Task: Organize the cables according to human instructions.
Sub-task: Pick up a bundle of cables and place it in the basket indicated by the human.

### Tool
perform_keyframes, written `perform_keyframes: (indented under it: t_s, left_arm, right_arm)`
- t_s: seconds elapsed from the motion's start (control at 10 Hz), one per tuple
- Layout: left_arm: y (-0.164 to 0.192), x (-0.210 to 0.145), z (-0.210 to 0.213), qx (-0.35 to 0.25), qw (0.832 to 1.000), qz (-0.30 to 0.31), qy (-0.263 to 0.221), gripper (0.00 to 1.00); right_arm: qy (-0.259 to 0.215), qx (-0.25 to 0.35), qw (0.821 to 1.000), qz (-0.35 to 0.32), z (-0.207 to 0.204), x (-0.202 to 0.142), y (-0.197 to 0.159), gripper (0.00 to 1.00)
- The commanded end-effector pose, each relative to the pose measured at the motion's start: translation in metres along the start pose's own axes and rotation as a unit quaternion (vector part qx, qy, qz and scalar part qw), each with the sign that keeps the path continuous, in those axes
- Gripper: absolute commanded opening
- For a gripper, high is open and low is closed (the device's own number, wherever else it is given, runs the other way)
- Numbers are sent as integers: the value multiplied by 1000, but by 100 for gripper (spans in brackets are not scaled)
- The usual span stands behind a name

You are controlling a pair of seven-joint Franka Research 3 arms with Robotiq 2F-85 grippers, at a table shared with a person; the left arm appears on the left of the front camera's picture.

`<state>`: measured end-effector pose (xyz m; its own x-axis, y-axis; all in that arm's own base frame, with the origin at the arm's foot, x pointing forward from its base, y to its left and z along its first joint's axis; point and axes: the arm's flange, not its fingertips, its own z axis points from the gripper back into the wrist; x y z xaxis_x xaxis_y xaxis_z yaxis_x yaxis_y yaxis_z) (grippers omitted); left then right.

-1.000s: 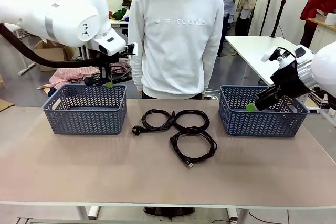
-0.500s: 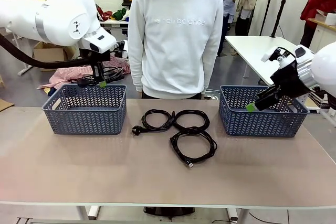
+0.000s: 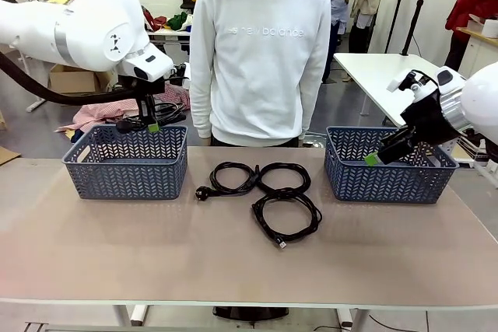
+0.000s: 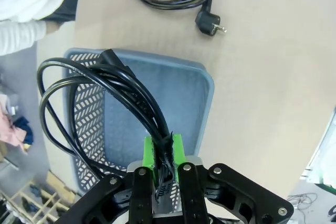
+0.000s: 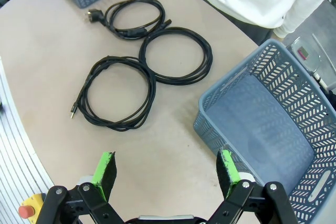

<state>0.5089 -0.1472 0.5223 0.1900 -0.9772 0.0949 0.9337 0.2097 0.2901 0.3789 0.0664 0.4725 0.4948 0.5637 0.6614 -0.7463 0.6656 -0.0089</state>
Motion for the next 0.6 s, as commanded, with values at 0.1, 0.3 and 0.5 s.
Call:
perform_keyframes:
  t_s: [0.1, 0.3, 0.5]
  left_arm:
    - [1, -6, -10, 2, 1000, 2, -3, 16]
    - [5, -20, -23, 17, 1000, 6, 6, 16]
    - [8, -30, -33, 19, 1000, -1, 3, 16]
  right_arm:
    - [-3, 4, 1000, -1, 0, -1, -2, 100]
    - [-3, 4, 1000, -1, 0, -1, -2, 100]
    - [-3, 4, 1000, -1, 0, -1, -2, 100]
